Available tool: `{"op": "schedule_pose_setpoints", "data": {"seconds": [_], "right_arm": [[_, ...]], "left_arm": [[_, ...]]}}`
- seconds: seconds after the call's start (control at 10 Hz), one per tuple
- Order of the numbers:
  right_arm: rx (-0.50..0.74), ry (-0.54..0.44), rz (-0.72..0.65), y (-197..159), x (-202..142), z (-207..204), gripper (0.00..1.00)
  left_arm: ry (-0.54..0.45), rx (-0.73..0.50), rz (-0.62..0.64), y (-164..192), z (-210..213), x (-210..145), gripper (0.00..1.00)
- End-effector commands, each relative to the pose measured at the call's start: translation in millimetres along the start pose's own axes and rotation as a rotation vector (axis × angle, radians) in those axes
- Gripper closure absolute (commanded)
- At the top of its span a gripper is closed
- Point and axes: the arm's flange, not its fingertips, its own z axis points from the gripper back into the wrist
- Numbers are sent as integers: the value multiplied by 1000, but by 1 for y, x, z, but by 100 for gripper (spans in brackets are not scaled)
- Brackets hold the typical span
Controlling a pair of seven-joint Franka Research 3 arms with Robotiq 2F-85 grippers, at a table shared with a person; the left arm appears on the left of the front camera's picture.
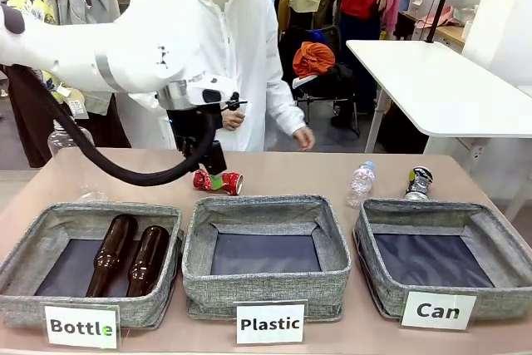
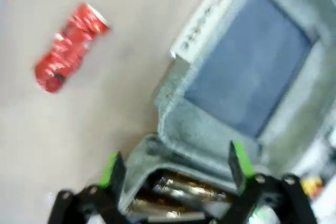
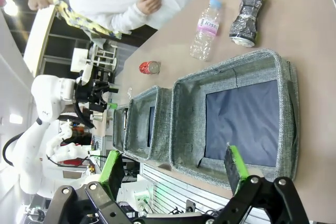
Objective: Sort the can waste into the basket.
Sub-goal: Pick up the can waste from the table and place it in the right Fabric basket.
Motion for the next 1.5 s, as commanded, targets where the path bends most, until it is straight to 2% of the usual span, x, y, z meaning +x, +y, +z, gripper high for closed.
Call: {"op": "schedule_pose_setpoints", "data": {"seconds": [0.0, 0.1, 0.2, 0.3, 0.4, 0.5, 0.6, 0.7, 0.8, 1.0, 1.3, 1.4], "right_arm": [[21, -15, 26, -1, 3, 0, 0], [21, -15, 26, -1, 3, 0, 0], [21, -15, 26, -1, 3, 0, 0], [21, -15, 26, -1, 3, 0, 0], [21, -15, 26, -1, 3, 0, 0], [21, -15, 26, -1, 3, 0, 0], [21, -15, 26, -1, 3, 0, 0], [21, -15, 26, -1, 3, 0, 0], [21, -15, 26, -1, 3, 0, 0], [21, -15, 26, -1, 3, 0, 0], [21, -15, 26, -1, 3, 0, 0], [21, -15, 26, -1, 3, 0, 0]], "left_arm": [[96, -131, -531, 24, 13, -18, 0], [77, -154, -741, 24, 15, -23, 0], [33, -121, -857, 22, 17, -28, 0], [-78, -57, -838, 20, 19, -32, 0], [-239, 16, -523, 24, 24, -26, 0], [24, -50, -645, 20, 16, -18, 0], [24, -50, -645, 20, 16, -18, 0], [-70, -8, -645, 24, 25, -14, 0], [-10, 61, -792, 25, 21, -11, 0], [-68, 147, -881, 45, 17, 0, 0], [-59, 106, -945, 78, 1, 17, 0], [-87, 4, -945, 88, 2, 14, 0]]}}
